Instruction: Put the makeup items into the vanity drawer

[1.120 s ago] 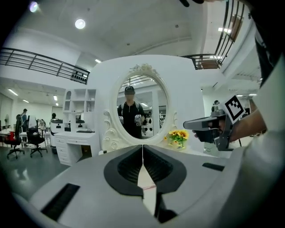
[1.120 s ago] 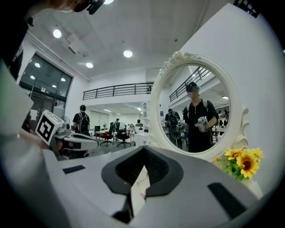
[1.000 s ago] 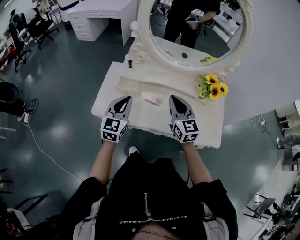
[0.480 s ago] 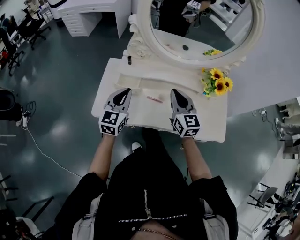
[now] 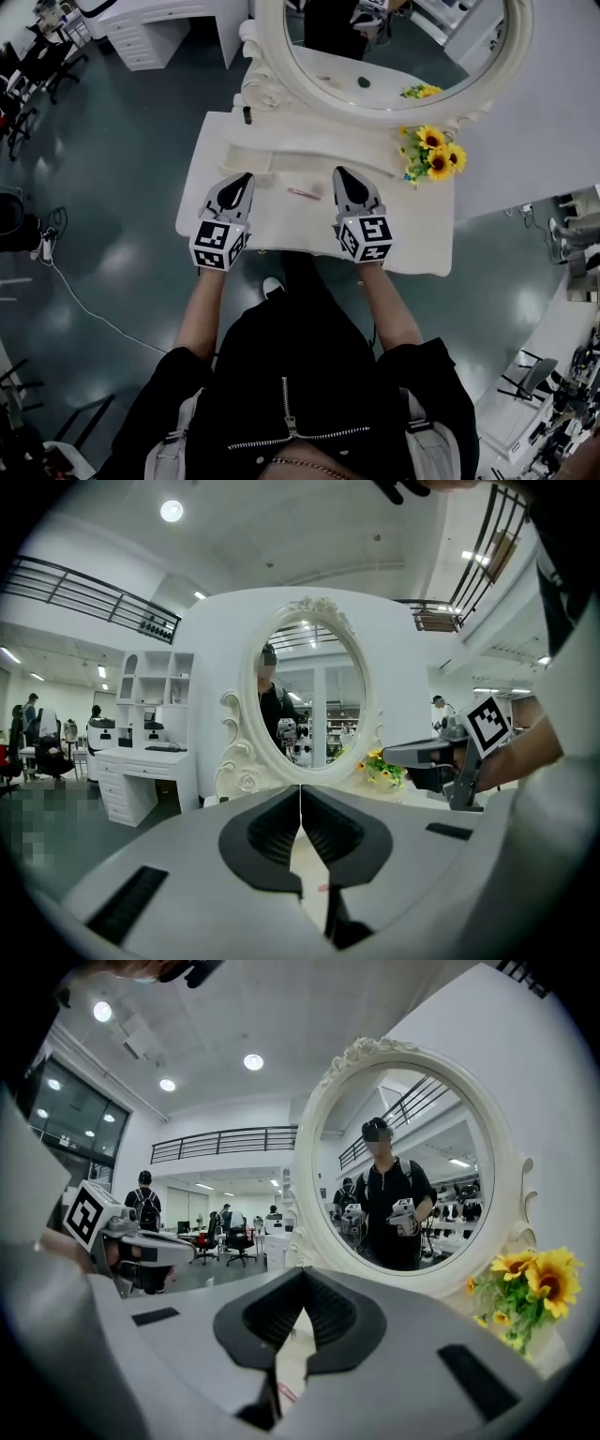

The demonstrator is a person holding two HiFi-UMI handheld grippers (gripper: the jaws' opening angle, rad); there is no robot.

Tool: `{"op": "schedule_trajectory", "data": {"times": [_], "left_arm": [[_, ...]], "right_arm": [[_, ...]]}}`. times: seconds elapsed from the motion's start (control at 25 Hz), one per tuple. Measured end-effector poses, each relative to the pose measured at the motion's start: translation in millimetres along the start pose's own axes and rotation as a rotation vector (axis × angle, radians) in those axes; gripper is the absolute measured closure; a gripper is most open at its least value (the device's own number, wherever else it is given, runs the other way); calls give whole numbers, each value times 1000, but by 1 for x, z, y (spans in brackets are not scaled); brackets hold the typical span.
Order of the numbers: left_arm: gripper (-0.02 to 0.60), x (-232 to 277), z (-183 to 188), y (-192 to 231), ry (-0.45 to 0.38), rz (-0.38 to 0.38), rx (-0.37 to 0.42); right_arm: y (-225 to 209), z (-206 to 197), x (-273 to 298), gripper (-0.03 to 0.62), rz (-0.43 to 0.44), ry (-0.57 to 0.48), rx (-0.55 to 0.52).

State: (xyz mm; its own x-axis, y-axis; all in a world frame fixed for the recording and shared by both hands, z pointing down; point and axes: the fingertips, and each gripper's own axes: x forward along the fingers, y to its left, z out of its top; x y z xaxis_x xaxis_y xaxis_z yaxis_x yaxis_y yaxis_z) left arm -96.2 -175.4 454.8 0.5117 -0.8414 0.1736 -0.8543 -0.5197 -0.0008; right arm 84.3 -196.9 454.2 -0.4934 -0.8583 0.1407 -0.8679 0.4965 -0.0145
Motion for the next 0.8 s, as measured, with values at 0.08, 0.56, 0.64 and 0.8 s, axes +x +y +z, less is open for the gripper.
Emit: {"op": "schedule_trajectory", "data": {"times": [0.08,0.56,0.64,0.8], "left_arm": [[560,5,-4,3,10,3,-6],[560,39,-33,21,99,9,-57],[560,42,-37,25,105,13,-73],[560,48,-45,32,118,27,-97]], "right_arm": [[-2,-12,6,588,1,26,3],[-17,-71,42,534,34,158,7],[-18,-81,47,500,42,189,12],[-20,-103,57,454,56,249,23]]}}
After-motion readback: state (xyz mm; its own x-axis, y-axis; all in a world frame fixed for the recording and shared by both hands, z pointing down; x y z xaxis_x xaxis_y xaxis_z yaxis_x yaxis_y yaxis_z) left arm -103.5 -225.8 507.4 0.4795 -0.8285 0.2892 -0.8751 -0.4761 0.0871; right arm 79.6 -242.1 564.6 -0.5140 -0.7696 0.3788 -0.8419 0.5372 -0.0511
